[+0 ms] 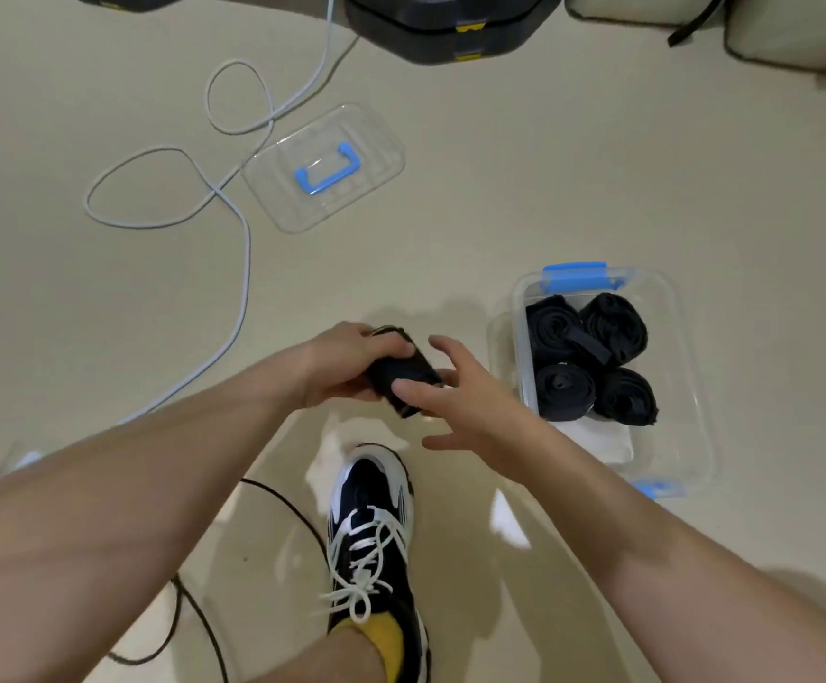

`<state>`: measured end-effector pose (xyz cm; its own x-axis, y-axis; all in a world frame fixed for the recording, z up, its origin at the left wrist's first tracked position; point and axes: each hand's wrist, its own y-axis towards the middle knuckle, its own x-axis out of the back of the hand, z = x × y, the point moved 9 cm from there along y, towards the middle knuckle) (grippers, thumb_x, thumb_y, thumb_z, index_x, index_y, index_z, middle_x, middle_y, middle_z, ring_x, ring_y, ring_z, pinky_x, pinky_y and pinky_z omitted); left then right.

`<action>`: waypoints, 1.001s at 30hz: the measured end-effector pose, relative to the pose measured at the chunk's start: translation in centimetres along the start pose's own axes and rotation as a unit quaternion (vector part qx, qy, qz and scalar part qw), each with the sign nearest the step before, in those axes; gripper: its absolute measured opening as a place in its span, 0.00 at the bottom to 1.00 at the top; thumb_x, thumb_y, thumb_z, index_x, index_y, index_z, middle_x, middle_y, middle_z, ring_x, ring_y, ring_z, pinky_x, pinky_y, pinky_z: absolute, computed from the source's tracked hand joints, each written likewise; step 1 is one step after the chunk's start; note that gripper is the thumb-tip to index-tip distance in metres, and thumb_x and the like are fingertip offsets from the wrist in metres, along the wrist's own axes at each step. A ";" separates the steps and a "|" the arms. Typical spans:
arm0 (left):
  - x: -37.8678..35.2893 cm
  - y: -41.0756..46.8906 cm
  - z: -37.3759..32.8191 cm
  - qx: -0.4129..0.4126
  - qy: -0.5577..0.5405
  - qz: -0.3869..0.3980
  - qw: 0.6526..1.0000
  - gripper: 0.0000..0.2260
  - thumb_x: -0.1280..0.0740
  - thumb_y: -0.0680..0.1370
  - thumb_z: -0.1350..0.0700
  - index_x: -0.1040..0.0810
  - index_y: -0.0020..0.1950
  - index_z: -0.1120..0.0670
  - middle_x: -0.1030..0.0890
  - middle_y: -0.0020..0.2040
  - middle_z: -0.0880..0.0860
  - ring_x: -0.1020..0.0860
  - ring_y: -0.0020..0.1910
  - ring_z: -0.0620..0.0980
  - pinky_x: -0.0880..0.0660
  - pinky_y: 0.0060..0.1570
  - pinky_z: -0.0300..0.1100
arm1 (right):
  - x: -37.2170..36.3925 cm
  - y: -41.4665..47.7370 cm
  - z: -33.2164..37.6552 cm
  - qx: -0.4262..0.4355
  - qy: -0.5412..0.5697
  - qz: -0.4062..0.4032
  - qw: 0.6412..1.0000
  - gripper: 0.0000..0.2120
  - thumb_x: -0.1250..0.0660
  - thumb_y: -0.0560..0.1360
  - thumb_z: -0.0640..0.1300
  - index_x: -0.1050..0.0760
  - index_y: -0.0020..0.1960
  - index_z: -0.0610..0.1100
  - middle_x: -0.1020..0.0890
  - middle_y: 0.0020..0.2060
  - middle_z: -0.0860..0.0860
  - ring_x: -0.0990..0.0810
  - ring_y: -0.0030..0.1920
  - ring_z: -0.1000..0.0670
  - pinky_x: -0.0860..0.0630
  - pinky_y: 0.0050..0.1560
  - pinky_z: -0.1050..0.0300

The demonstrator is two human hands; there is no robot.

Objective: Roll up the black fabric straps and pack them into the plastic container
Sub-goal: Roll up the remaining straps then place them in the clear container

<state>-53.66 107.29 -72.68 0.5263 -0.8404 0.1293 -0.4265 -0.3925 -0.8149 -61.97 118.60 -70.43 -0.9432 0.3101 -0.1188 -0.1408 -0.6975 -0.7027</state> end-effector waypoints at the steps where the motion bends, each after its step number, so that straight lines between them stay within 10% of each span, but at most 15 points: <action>1: -1.4 -0.8 -2.7 -0.036 -0.017 0.023 0.999 0.16 0.31 0.77 0.49 0.20 0.59 0.58 0.16 0.54 0.59 0.16 0.49 0.52 0.19 0.51 0.45 | 1.1 -0.9 1.4 0.041 -0.004 -0.027 0.999 0.29 0.27 0.75 0.46 0.36 0.72 0.55 0.25 0.61 0.51 0.20 0.57 0.48 0.17 0.52 0.47; 8: -9.1 -3.4 -9.8 -0.164 0.187 0.005 0.969 0.10 0.33 0.78 0.46 0.17 0.50 0.52 0.18 0.43 0.49 0.21 0.42 0.48 0.24 0.43 0.40 | 12.3 -8.2 4.9 0.083 -0.276 -0.132 0.948 0.17 0.26 0.73 0.45 0.25 0.60 0.54 0.20 0.47 0.52 0.20 0.38 0.53 0.21 0.40 0.55; 15: -16.4 -2.5 -6.7 -0.225 0.549 0.011 0.805 0.15 0.38 0.81 0.51 0.24 0.67 0.49 0.19 0.59 0.53 0.23 0.60 0.55 0.29 0.54 0.44 | 15.4 -8.4 -1.5 0.013 -0.554 -0.172 0.814 0.21 0.29 0.70 0.50 0.30 0.61 0.53 0.24 0.49 0.52 0.25 0.45 0.47 0.30 0.41 0.55; 22: -15.6 -0.7 -6.1 -0.159 0.339 -0.023 0.927 0.07 0.30 0.77 0.59 0.17 0.55 0.54 0.23 0.28 0.45 0.20 0.28 0.46 0.23 0.32 0.35 | 13.4 -5.2 -5.3 0.043 -0.532 -0.161 0.830 0.23 0.37 0.76 0.35 0.26 0.68 0.51 0.31 0.57 0.46 0.24 0.50 0.43 0.26 0.48 0.54; 30: -19.1 -0.7 -2.5 -0.057 0.131 0.075 0.987 0.12 0.37 0.80 0.64 0.20 0.61 0.57 0.17 0.36 0.58 0.17 0.33 0.50 0.18 0.40 0.42 | 16.2 -5.2 -5.3 0.038 -0.501 -0.246 0.829 0.06 0.40 0.75 0.35 0.27 0.49 0.43 0.30 0.40 0.50 0.29 0.40 0.45 0.39 0.35 0.54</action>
<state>-65.27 122.63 -73.17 0.2486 -0.9541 0.1667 -0.5723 -0.2836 -0.7694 -74.91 130.64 -72.43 -0.5359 -0.0960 0.8388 -0.5656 -0.6967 -0.4411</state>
